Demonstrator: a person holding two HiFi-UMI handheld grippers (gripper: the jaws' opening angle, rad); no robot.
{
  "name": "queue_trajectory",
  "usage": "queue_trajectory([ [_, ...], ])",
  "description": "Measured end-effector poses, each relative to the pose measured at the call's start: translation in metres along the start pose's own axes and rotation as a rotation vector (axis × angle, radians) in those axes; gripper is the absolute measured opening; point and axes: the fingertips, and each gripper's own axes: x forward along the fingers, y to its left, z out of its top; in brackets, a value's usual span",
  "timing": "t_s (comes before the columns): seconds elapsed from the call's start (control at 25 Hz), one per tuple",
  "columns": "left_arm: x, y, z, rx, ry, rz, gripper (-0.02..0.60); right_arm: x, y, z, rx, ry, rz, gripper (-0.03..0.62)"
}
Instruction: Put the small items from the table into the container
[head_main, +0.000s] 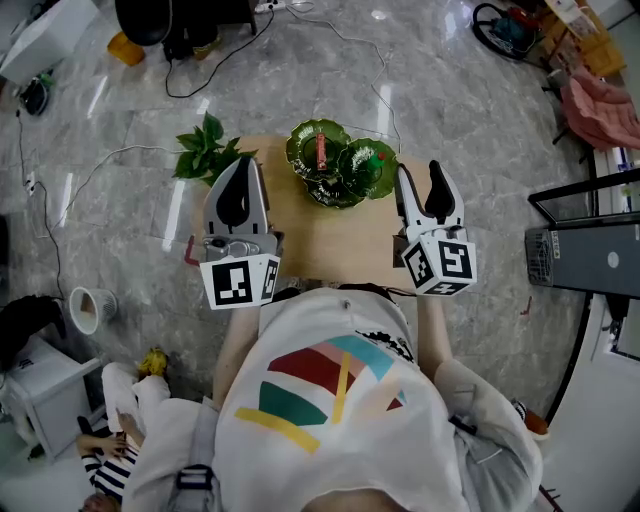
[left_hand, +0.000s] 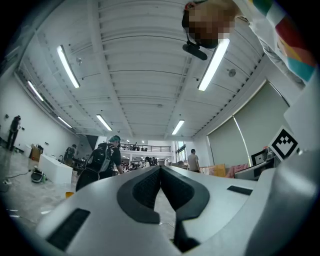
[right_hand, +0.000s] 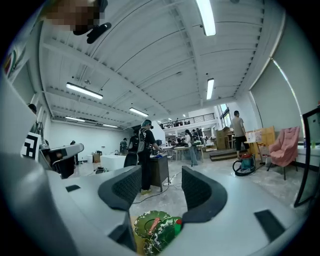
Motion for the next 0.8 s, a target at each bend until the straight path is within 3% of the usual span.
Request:
queue_trajectory([
  [0.16,0.000,0.004,-0.003,-0.009,0.006,0.001,0.008,-0.008,-0.001,0.001,-0.015,-0.002,-0.036,0.255],
  [0.48,0.017,-0.023,0.005,0.010,-0.014,-0.090,0.008,-0.014,0.025,0.013,-0.035,-0.044,0.008,0.249],
  [0.52,0.018,-0.027,0.005,0.012,-0.014,-0.102,0.008,-0.016,0.028,0.014,-0.037,-0.048,0.012,0.151],
  [0.56,0.019,-0.030,0.005,0.013,-0.014,-0.112,0.008,-0.018,0.033,0.014,-0.051,-0.049,0.017,0.012],
  [0.68,0.021,-0.038,0.007,0.017,-0.017,-0.139,0.008,-0.020,0.048,0.012,-0.123,-0.030,0.051,0.012],
  [0.8,0.023,-0.043,0.010,0.019,-0.023,-0.157,0.008,-0.022,0.059,0.011,-0.130,-0.024,0.073,0.012],
])
